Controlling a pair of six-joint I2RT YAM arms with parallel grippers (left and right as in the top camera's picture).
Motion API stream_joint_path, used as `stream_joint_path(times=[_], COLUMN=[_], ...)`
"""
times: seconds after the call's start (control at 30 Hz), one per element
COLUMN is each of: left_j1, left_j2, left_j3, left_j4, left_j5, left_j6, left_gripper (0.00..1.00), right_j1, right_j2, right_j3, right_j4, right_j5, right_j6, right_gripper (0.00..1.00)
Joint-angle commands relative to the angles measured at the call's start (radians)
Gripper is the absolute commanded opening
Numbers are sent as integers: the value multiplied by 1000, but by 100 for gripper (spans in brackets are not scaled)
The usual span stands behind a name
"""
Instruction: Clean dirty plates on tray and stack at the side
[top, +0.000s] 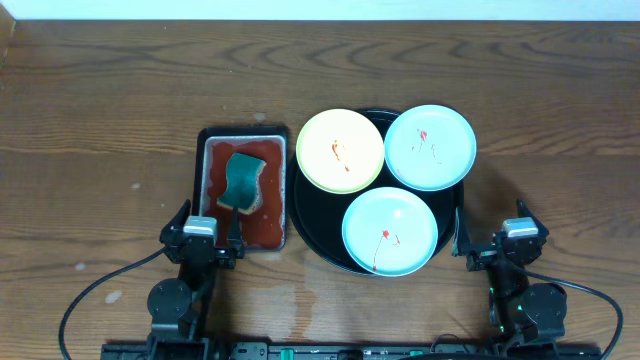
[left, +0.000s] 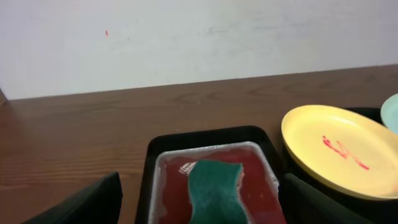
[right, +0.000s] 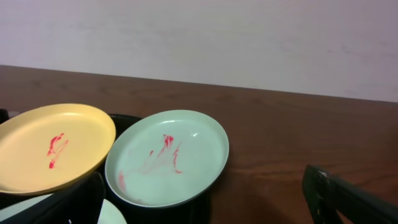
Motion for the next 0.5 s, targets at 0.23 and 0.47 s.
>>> stream_joint_path(times=[0.23,0.47], left_j1=[4,4], left_j2=[51,207], left_j3=[47,196], left_j4=[-142,-275], left_j5=[-28,-27], left_j6=[-254,-254], left_gripper=[81,81], right_j1=[-6,-6], right_j2=[27,142], right_j3=[12,121], right_j4=[-30,-192], right_j5=[-8,-8], right_j6=[143,163], right_gripper=[99,99])
